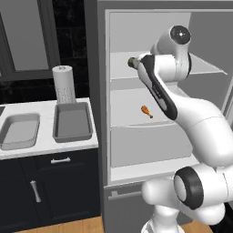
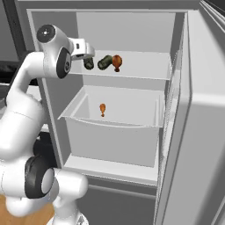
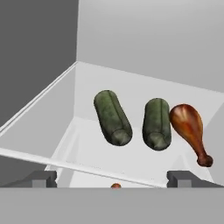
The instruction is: Place one cucumber and one chicken drumstick in each tupperware on the nearby counter, to pack two identical lunches.
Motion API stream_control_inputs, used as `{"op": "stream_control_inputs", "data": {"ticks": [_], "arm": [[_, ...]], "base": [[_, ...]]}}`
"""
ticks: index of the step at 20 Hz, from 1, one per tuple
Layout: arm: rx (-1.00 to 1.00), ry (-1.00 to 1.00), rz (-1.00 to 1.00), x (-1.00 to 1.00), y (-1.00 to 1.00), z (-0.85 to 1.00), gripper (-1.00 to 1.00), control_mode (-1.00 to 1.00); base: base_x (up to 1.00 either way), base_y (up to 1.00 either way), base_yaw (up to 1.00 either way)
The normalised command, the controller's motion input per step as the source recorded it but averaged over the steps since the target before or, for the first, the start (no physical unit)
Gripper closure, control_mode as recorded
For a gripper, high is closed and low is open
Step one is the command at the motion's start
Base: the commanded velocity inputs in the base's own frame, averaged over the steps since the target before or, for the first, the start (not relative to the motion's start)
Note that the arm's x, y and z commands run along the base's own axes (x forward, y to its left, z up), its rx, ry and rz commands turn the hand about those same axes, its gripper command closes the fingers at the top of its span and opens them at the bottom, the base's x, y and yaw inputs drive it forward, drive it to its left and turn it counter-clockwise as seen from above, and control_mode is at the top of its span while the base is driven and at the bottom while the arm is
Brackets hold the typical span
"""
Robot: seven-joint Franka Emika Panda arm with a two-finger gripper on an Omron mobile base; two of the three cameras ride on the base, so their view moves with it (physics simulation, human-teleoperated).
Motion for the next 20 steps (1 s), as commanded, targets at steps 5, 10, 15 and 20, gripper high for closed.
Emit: {"op": "stream_control_inputs", "data": {"ticks": [5,10,15,20], "arm": [[0.0,0.0,0.01,0.32,0.0,0.0,-1.0,-1.0],[-0.03,0.0,0.0,0.15,-0.01,0.0,-1.0,-1.0],[-0.03,0.0,0.0,0.04,-0.01,-0.03,-1.0,-1.0],[0.0,0.03,0.0,0.05,0.0,-0.21,-1.0,-1.0]], "base": [[0.0,0.0,0.0],[0.0,0.0,0.0],[0.0,0.0,0.0],[0.0,0.0,0.0]]}}
